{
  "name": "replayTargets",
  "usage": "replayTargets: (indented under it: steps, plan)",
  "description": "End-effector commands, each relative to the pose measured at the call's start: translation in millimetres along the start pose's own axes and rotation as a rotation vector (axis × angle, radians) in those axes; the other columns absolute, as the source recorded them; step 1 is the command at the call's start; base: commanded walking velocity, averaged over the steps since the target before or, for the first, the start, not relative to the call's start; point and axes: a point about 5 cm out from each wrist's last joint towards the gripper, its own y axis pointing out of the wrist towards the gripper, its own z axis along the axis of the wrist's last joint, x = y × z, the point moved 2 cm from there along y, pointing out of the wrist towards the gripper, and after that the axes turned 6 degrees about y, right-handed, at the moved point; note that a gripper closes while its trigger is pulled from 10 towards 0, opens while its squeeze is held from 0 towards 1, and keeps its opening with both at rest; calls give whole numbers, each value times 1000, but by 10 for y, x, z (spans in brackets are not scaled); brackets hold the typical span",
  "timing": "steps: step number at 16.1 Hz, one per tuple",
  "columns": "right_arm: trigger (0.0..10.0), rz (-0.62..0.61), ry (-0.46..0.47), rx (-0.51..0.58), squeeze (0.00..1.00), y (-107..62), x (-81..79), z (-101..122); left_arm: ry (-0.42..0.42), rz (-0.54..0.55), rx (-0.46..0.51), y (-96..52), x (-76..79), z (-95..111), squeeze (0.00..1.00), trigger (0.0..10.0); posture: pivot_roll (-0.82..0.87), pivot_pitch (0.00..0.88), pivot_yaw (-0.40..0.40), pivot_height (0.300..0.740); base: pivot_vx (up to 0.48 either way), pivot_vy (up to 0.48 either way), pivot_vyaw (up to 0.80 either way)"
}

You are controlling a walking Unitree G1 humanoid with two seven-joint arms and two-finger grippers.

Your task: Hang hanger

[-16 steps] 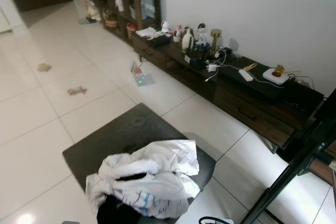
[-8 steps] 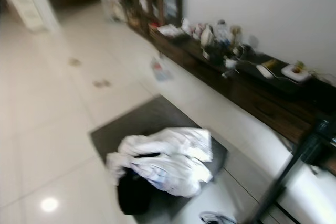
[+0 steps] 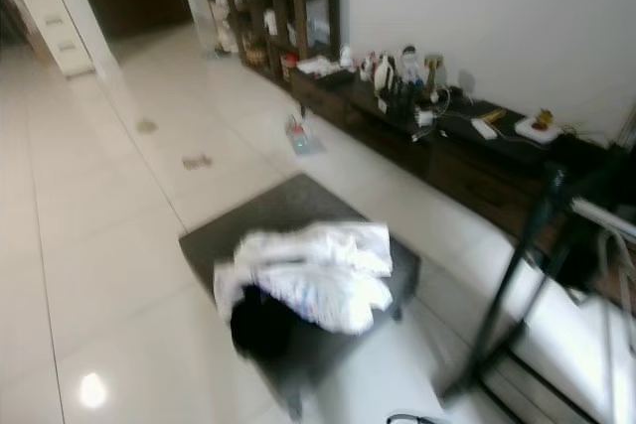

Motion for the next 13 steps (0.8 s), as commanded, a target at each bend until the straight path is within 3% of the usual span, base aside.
replayTargets:
  steps: [1, 4, 13]
  plan:
    - [10000, 11, 1, -2, 0, 7, -47, -6, 5, -4, -17, -8, 3, -53, 0, 10000, 15, 54, -5, 740, -304, 0, 0]
    - [10000, 12, -10, -8, 0, 5, -42, -18, 10, -6, -20, -10, 7, -62, 0, 10000, 15, 44, -5, 740, -304, 0, 0]
    - [10000, 13, -24, -16, 0, 4, -37, -33, 14, -4, -19, -11, -4, -63, 0, 10000, 13, 43, -4, 740, -34, 0, -800]
